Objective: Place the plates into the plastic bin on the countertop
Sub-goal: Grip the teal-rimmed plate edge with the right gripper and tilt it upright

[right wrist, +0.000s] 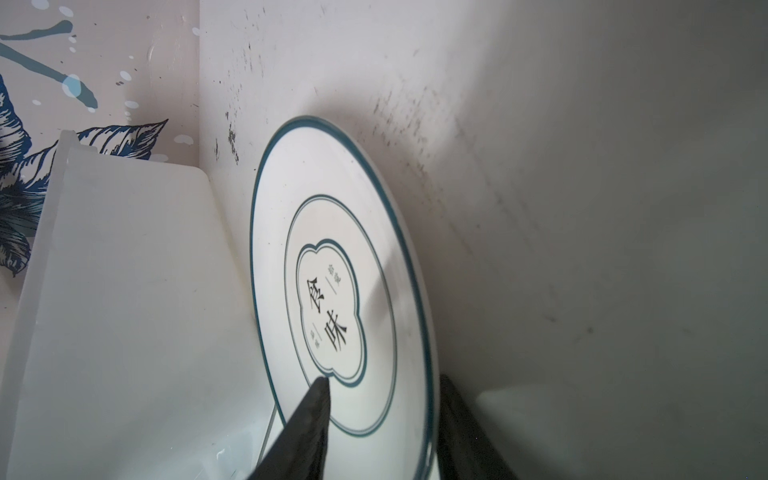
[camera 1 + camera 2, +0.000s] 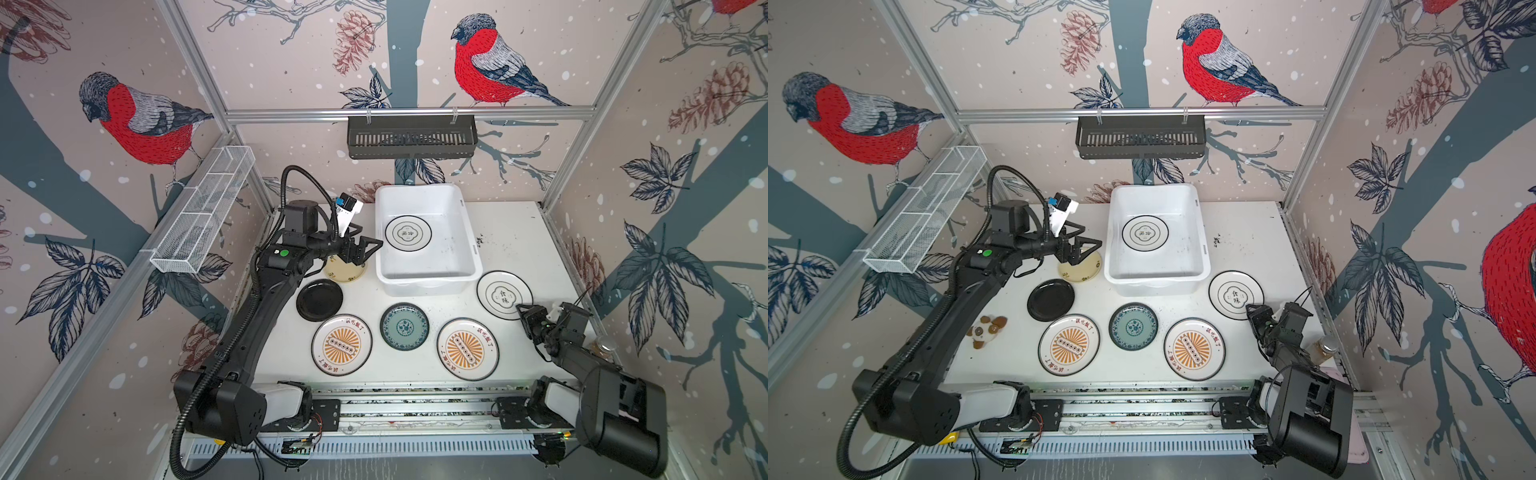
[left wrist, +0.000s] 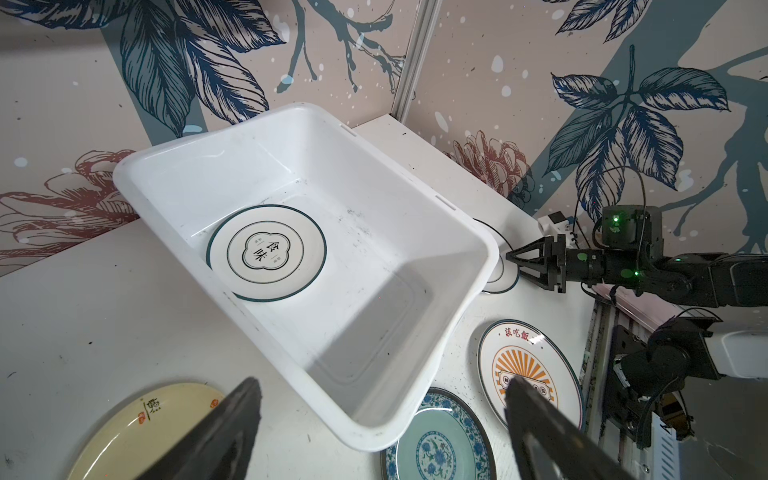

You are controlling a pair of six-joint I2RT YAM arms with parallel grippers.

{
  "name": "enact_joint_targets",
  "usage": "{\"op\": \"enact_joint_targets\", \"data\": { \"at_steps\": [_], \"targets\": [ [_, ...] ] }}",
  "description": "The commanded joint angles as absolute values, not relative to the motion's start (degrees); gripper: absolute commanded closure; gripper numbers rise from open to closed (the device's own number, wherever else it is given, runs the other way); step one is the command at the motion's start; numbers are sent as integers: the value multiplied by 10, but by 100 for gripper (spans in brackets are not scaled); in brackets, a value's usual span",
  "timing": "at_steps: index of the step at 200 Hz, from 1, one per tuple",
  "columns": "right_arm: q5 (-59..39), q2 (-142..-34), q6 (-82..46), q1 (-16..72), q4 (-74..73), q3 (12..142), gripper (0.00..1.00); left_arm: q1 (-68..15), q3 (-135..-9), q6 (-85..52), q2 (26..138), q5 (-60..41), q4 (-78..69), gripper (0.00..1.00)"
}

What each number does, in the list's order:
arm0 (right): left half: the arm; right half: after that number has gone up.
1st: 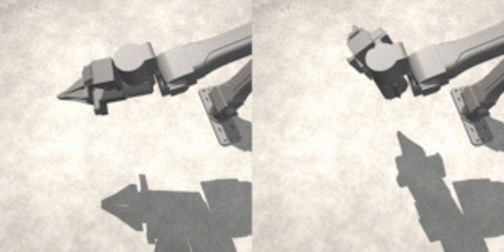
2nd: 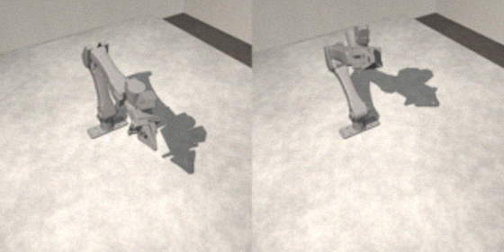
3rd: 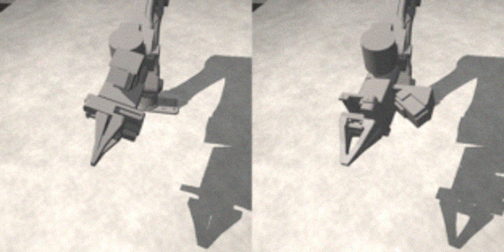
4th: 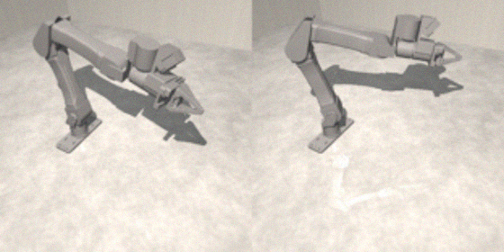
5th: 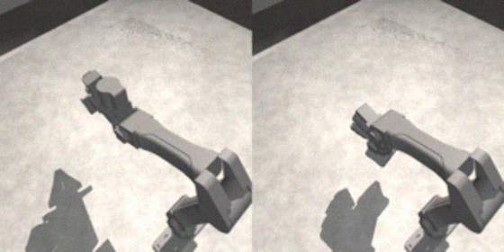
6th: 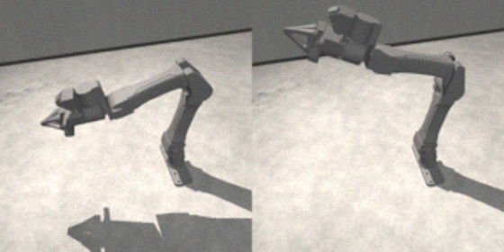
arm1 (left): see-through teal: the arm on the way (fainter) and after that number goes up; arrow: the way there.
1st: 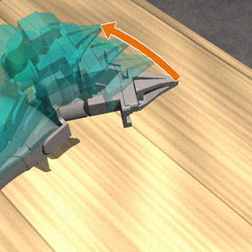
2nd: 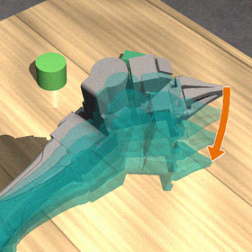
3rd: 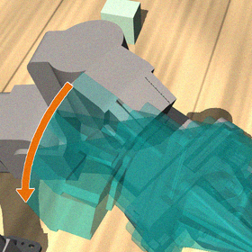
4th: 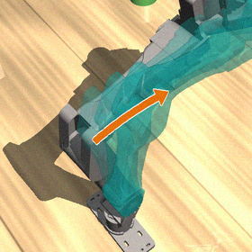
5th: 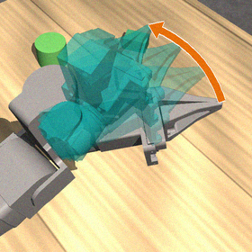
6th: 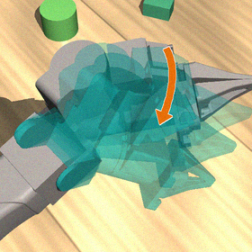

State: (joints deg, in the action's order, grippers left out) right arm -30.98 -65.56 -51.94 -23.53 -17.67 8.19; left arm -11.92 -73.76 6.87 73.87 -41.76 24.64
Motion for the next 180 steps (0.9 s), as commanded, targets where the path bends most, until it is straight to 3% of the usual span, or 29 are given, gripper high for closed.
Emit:
{"op": "enact_joint_targets", "data": {
  "at_steps": [1,68,180],
  "targets": [
    [-276,-667,-513,-241,-98,71,59,-121,-741,74,739,-418,228,9],
    [-295,-681,-517,-254,-140,55,72,-124,-739,72,738,-418,227,9],
    [-322,-675,-524,-272,-185,37,83,-126,-740,72,737,-428,225,11]
  ]
}}
